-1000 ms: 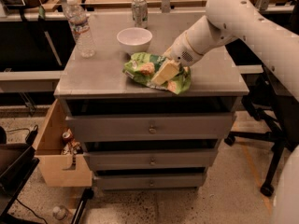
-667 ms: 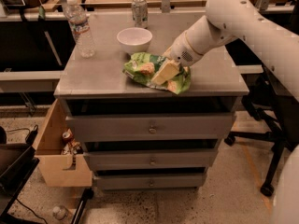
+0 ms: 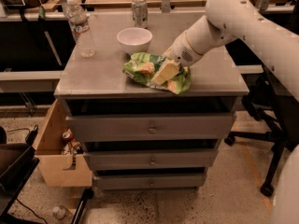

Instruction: Move green rice chip bag near 7up can

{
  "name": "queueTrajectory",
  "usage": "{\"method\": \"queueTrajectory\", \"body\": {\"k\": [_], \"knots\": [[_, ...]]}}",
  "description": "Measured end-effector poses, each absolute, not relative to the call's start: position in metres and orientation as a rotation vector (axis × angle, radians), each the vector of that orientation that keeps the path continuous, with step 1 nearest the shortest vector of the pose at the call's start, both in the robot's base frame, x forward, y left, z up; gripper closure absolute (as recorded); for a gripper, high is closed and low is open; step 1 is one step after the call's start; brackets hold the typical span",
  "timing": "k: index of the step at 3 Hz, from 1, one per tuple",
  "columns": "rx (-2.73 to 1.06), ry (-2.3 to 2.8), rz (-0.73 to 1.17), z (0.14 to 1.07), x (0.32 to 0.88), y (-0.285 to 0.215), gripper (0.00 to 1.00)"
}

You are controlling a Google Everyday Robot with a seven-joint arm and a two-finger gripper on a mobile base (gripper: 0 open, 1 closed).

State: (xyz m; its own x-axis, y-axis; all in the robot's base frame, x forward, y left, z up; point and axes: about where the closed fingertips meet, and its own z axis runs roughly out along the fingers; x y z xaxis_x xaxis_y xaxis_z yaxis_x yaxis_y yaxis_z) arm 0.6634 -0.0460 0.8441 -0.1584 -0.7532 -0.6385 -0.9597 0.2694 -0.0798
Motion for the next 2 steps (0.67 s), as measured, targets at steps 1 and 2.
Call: {"method": "queueTrajectory", "body": {"k": [1, 2], "knots": [[-1.54, 1.972, 0.468, 0.844, 0.663, -0.046, 1.0], [-1.492, 1.985, 0.353, 0.91, 0.659, -0.064, 1.0]]}}
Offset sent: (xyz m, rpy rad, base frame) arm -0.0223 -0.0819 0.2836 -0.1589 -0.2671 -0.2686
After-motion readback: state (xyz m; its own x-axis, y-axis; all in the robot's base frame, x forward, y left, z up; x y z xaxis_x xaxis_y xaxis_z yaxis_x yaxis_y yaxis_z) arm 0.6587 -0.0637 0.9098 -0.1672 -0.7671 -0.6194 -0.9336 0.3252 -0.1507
